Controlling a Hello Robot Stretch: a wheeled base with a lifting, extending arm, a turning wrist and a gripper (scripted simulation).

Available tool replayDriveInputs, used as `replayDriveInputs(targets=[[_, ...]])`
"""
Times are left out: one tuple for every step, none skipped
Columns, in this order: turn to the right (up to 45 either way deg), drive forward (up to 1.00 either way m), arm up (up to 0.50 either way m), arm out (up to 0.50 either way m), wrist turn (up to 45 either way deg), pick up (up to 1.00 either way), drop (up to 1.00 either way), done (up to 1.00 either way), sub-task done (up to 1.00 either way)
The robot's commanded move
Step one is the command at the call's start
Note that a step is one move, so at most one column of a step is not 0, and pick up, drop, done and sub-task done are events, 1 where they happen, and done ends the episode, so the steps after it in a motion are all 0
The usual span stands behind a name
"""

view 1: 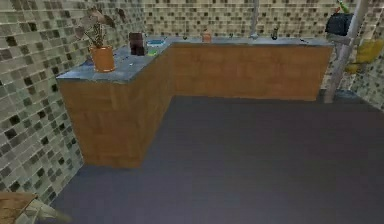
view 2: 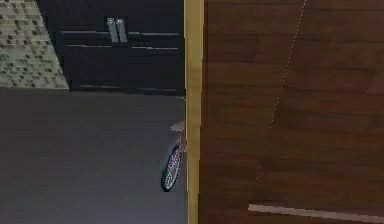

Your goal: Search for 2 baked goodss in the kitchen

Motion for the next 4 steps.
replayDriveInputs(targets=[[0.0,1.00,0.00,0.00,0.0,0.00,0.00,0.00,0.00],[0.0,1.00,0.00,0.00,0.0,0.00,0.00,0.00,0.00],[-9.0,0.00,0.00,0.00,0.0,0.00,0.00,0.00,0.00],[0.0,0.30,0.00,0.00,0.0,0.00,0.00,0.00,0.00]])
